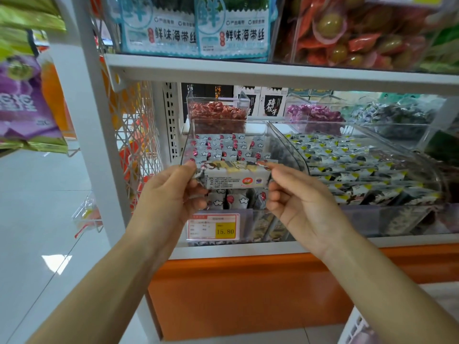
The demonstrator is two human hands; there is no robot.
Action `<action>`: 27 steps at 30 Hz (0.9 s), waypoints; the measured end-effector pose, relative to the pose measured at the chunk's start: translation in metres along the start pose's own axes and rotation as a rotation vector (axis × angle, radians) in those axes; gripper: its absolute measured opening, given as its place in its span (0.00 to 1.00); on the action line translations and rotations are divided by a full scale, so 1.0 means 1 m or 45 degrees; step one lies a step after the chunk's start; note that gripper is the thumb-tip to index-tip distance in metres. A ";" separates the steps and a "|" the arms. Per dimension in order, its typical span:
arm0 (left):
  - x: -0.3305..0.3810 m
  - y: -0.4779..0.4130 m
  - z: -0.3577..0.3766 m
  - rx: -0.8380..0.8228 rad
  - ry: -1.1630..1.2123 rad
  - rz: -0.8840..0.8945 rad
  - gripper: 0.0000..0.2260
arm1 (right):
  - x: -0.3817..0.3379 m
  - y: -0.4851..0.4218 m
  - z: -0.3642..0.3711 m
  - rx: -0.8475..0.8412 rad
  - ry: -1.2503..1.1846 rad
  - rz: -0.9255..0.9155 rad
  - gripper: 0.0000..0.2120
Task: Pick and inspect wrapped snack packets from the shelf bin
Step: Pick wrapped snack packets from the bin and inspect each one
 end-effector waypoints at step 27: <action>0.003 0.002 -0.005 -0.156 -0.177 0.125 0.06 | 0.001 -0.004 -0.003 -0.031 -0.001 0.033 0.06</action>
Point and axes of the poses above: each hand's wrist, its own y-axis away from the middle knuckle, its own z-axis out of the palm, x = y × z, the point moved 4 cm from there along -y, towards the middle knuckle, and after that the axes turned 1 degree about -x, right-handed, at the moved point
